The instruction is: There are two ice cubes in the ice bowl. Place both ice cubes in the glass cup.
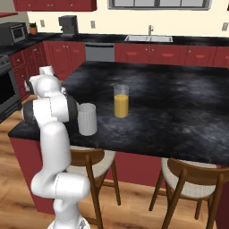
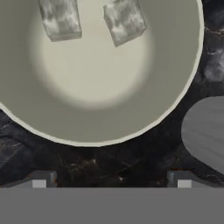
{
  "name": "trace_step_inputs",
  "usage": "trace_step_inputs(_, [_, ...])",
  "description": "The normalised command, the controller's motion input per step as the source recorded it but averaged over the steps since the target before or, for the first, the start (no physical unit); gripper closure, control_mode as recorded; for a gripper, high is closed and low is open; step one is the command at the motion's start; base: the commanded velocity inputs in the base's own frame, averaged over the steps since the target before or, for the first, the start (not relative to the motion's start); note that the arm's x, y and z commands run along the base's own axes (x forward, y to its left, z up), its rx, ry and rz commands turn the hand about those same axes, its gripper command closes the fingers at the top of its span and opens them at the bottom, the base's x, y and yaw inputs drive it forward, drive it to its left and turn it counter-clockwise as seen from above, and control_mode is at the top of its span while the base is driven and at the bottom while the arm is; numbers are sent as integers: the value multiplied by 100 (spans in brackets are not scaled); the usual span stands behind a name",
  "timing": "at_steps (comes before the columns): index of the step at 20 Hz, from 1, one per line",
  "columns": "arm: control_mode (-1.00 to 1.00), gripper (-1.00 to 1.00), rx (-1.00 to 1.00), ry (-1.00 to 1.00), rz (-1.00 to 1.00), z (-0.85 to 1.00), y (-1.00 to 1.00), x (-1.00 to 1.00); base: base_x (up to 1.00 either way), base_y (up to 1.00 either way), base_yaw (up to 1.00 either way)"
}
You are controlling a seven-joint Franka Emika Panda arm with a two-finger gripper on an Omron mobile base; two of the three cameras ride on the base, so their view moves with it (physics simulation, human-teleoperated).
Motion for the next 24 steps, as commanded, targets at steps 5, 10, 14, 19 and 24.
trace_step_inputs(5, [-100, -100, 0, 0, 4, -33, 0, 48, 0, 0, 0])
trace_step_inputs(10, [-100, -100, 0, 0, 2, -22, 0, 55, 0, 0, 0])
trace_step_inputs(14, [-100, -100, 0, 0, 2, -32, 0, 40, 0, 0, 0])
trace_step_inputs(19, [-100, -100, 0, 0, 2, -29, 0, 43, 0, 0, 0])
trace_step_inputs(24, [-100, -100, 0, 0, 3, -25, 0, 50, 0, 0, 0])
